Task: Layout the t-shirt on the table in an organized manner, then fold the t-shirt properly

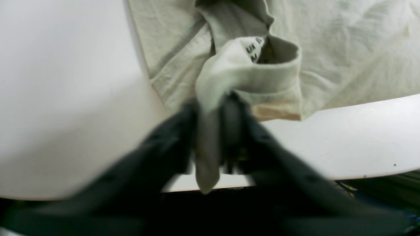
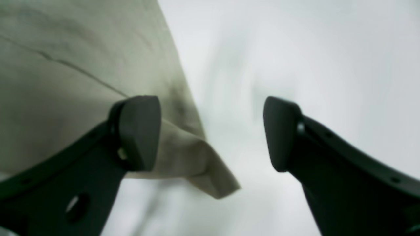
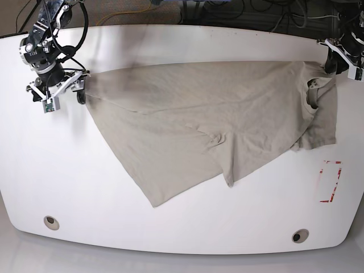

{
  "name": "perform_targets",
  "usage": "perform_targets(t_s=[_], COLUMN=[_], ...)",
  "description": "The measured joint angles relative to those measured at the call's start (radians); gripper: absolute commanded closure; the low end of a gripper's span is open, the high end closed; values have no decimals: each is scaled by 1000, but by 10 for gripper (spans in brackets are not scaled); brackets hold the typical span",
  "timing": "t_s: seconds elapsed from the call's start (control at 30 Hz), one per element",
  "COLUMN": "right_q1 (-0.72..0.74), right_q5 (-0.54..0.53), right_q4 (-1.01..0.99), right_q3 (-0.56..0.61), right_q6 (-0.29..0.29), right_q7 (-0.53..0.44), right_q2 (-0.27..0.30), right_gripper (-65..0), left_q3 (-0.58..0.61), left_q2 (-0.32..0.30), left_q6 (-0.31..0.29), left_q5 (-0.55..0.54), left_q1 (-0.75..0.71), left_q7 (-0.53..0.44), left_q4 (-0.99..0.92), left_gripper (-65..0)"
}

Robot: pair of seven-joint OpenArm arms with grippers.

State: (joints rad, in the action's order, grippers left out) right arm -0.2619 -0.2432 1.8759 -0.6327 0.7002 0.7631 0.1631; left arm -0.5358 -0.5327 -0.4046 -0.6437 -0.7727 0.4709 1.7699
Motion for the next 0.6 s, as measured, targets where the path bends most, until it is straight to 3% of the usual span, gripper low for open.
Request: perform_targets(t_s=[0.07,0.2,0.4,0.6], right_q1=[1,0,1,2], right_q5=[-9,-11,-2,-1], right_q4=[0,0,-3,-5], right_q3=[4,4,5,6], right_q6=[3,0,-1,0], right_q7=[-1,-1,0,1], right_q2=[-1,1,0,1], right_gripper=[-468,-468,-468,-468], left_q3=[0,0,-9,-126], left_q2=[0,1,28,72], left_q6=[0,0,-19,-145], left_q5=[0,2,-4,-115], left_q1=[0,0,0,0], left_q7=[0,0,0,8], left_q4=[0,0,3,1], left_gripper=[-401,-483,-493,-494])
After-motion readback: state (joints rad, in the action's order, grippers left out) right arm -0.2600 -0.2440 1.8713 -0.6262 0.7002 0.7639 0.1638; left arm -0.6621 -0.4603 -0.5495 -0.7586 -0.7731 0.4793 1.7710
